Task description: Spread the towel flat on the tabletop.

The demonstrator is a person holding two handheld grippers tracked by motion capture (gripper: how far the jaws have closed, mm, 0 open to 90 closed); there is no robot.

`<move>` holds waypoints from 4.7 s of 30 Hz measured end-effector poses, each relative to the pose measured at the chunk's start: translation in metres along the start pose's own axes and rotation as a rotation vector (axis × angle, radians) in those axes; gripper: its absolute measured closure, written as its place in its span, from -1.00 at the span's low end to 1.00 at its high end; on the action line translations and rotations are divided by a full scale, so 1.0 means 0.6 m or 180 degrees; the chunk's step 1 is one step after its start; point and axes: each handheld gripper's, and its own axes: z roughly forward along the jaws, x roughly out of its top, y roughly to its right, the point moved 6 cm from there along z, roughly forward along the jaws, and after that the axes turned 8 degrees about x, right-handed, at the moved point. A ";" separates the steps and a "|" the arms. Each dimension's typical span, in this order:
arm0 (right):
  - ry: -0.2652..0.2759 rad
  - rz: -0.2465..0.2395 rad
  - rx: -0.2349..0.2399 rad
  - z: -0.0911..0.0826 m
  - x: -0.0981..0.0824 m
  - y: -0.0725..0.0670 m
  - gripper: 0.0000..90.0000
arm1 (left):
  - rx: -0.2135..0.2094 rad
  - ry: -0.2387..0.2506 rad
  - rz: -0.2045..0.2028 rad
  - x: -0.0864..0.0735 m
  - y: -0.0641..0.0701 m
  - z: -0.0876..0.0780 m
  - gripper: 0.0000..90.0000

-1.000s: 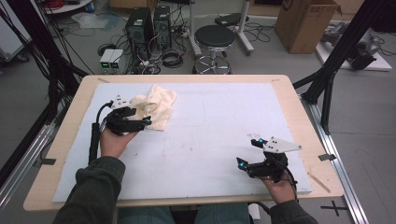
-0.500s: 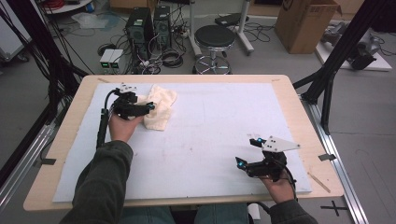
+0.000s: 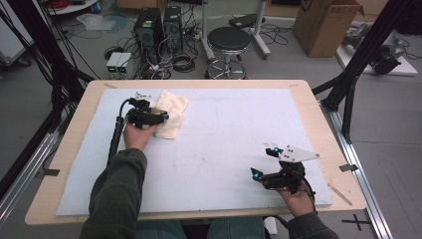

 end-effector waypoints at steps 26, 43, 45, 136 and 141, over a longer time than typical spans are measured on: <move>-0.0028 0.0009 0.0041 0.006 -0.001 0.001 -0.77 | 0.0094 -0.0289 0.0115 -0.030 0.013 0.036 0.11; -0.0050 0.0006 0.0059 0.010 -0.001 0.001 -0.77 | 0.0055 -0.0335 -0.0026 -0.029 0.018 0.035 0.61; -0.0047 0.0028 0.0057 0.009 -0.001 0.001 -0.77 | 0.0036 -0.0335 -0.0036 -0.028 0.017 0.034 0.66; -0.0065 -0.0040 0.0052 0.005 -0.005 -0.008 -0.77 | -0.0891 0.0374 -0.0099 -0.065 0.288 -0.139 0.69; -0.0068 -0.0030 0.0046 0.005 -0.006 -0.007 -0.77 | -0.0841 0.0248 -0.0089 -0.082 0.296 -0.108 0.67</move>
